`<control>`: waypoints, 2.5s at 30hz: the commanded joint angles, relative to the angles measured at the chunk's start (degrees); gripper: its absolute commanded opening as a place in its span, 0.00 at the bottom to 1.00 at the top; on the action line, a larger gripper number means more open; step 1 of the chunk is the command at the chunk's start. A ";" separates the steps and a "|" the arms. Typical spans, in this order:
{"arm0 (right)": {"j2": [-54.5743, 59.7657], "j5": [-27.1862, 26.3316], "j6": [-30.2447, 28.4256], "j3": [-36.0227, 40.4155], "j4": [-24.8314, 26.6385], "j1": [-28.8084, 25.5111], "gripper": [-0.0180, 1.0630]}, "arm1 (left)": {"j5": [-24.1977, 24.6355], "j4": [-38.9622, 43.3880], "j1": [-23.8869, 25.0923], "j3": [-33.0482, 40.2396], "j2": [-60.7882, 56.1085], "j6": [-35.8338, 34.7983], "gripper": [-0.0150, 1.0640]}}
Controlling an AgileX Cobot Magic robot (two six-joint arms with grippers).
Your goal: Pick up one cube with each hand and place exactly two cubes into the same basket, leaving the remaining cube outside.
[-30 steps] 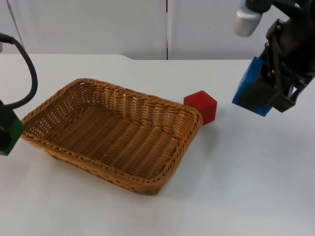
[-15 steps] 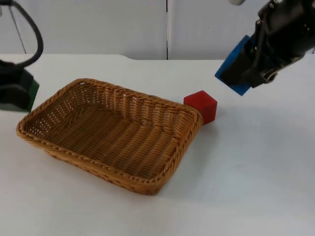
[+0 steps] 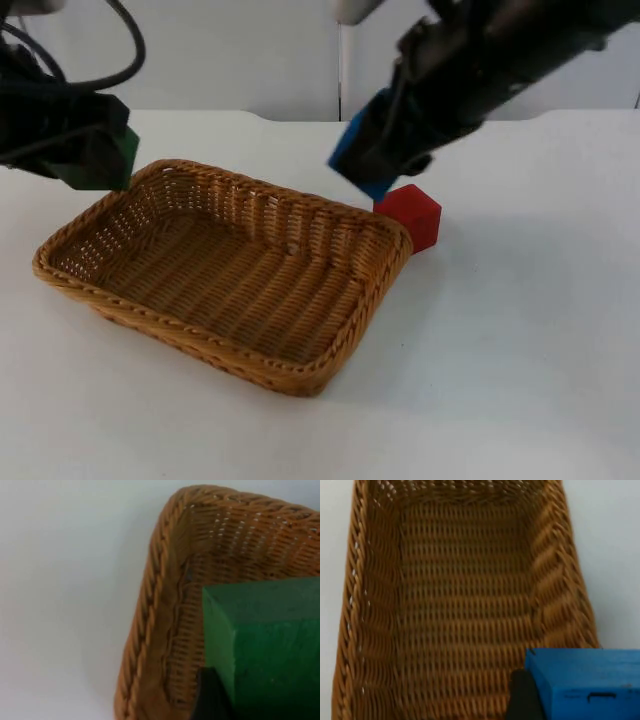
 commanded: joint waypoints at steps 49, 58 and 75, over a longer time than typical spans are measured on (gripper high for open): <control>22.94 -0.43 0.97 -13.80 9.22 2.03 0.29 | 1.25 -17.15 -0.39 -4.90 17.46 14.72 0.26; 22.94 -0.96 0.97 -13.80 9.22 2.03 0.66 | 1.58 -17.15 -0.39 -4.90 17.46 14.72 0.71; 11.28 1.04 0.97 -13.89 7.34 1.92 0.66 | 2.73 -16.89 -0.39 -4.90 6.67 14.72 0.72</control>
